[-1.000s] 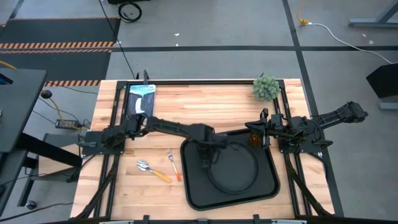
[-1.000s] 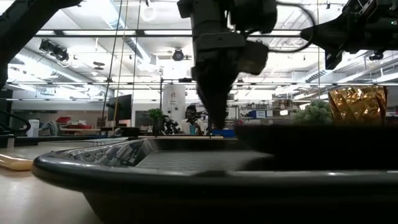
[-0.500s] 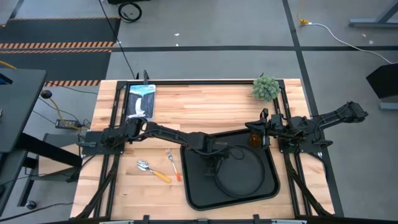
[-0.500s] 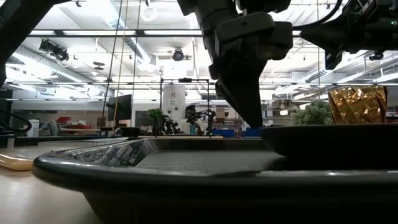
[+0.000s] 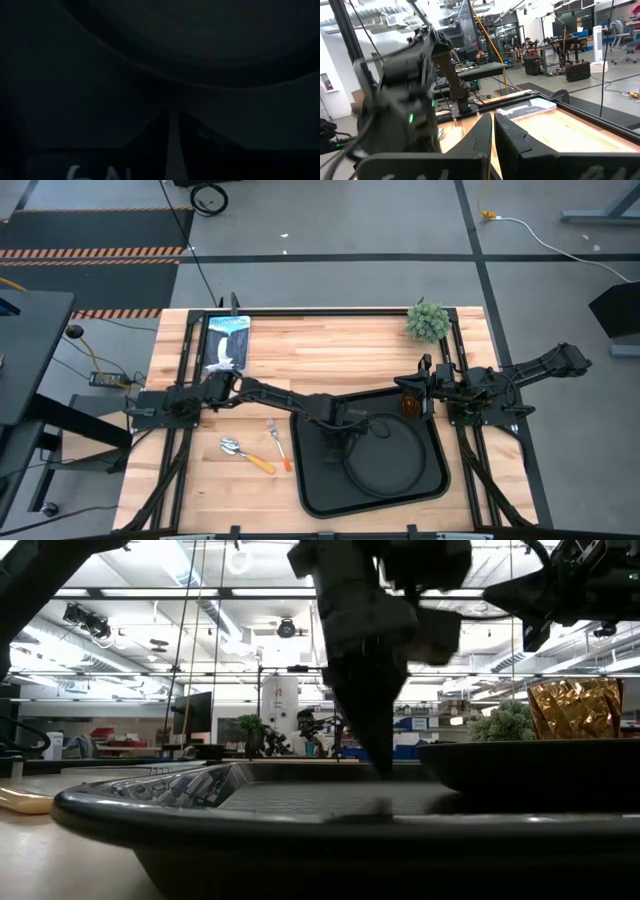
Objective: Pick and place plate/cup/fork/spoon on tray
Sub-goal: Put the black plate to the bottom left of the brown cup on the black serving tray, then adjust the black tray
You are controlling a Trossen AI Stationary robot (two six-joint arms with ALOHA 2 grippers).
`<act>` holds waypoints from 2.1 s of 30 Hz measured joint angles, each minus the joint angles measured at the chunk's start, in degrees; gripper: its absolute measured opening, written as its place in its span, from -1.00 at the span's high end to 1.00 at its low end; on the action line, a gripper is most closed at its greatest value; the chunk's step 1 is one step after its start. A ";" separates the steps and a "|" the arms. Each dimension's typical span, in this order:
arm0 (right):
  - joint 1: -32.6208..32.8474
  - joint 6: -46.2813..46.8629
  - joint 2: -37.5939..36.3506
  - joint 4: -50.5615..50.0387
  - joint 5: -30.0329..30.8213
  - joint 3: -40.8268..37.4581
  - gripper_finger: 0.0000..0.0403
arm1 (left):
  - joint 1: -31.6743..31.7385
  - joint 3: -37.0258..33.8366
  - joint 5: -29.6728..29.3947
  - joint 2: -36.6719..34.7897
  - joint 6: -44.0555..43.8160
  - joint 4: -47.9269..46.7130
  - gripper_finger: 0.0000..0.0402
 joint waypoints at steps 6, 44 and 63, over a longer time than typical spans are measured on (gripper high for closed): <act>0.00 0.01 0.00 -0.01 -0.02 0.00 0.87 | -0.96 -0.02 0.14 0.97 -0.56 7.57 0.76; -0.01 0.02 -0.02 -0.02 -0.02 0.00 0.87 | 6.39 -0.77 -13.29 1.18 -4.39 -24.76 0.76; -0.01 0.00 0.00 -0.03 -0.02 0.00 0.87 | 10.31 -3.07 -20.11 1.45 -1.70 -24.84 0.76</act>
